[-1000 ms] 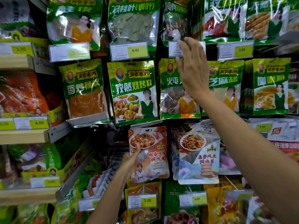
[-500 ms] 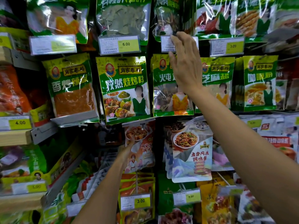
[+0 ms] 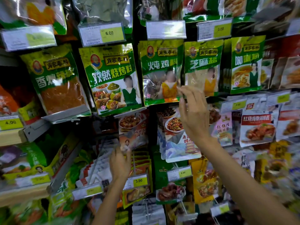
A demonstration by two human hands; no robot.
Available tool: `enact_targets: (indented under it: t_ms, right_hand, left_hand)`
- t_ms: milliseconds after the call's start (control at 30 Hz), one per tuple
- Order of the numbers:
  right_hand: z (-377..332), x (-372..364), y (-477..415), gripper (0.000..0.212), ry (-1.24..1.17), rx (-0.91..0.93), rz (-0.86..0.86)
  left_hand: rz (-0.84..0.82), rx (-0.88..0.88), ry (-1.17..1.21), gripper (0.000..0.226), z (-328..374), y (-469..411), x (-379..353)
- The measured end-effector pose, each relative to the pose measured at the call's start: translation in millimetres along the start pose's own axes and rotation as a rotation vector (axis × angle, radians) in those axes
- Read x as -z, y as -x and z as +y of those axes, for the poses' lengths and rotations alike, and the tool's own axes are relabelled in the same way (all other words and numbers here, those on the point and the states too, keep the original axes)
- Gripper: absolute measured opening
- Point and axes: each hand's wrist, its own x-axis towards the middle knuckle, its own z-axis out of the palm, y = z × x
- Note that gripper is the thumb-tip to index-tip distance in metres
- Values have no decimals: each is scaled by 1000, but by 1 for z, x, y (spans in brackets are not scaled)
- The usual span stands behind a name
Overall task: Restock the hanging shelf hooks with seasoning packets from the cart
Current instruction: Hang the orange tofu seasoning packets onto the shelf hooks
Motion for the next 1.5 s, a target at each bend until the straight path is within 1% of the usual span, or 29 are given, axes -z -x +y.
enact_targets:
  t_ms: [100, 167, 233, 300, 400, 500, 567, 633, 767, 867, 1033, 1100, 1200, 1267, 1367, 1400, 1500]
  right_hand:
    - [10, 32, 68, 27, -63, -189, -118]
    - [17, 61, 114, 26, -116, -376, -201]
    - [21, 94, 156, 24, -173, -597, -243]
    - [29, 129, 195, 25, -219, -833, -242]
    - [52, 184, 249, 24, -235, -1139, -194]
    - [82, 243, 296, 29, -163, -1315, -175]
    - [106, 283, 322, 30, -112, -1422, -151]
    - [129, 320, 345, 28, -48, -1492, -137]
    - [172, 383, 372, 28, 125, -1580, -121]
    - [204, 417, 384, 30, 246, -1651, -72]
    - [264, 450, 404, 36, 395, -1758, -33]
    - [294, 457, 416, 36, 438, -1805, 12]
    - [345, 463, 439, 26, 509, -1850, 15]
    - [378, 464, 458, 22, 535, -1924, 41]
    - [420, 469, 495, 22, 581, -2059, 98]
    - [431, 471, 510, 23, 608, -2095, 98]
    - [459, 482, 548, 22, 677, -2225, 68]
  left_hand:
    - [-19, -50, 54, 38, 18, 39, -13]
    - [-70, -67, 138, 32, 35, 69, -28]
    - [-158, -91, 205, 30, 54, 104, -46]
    - [-285, -68, 273, 31, 72, 143, -69]
    - [-502, 32, 359, 32, 96, 197, -113]
    - [-638, 60, 396, 28, 119, 248, -160]
    - [-762, 93, 411, 27, 138, 280, -192]
    - [-856, 94, 415, 25, 161, 308, -228]
    - [-1009, -6, 379, 21, 209, 353, -299]
    - [-1130, -55, 346, 19, 243, 374, -348]
    - [-1270, -255, 265, 18, 297, 387, -427]
    - [-1278, -351, 227, 20, 318, 383, -462]
    - [-1273, -447, 213, 20, 349, 377, -519]
    - [-1256, -499, 175, 20, 365, 371, -561]
    - [-1219, -648, 54, 27, 376, 368, -626]
    - [-1213, -671, 14, 31, 377, 369, -646]
    - [-1212, -650, -73, 49, 376, 379, -694]
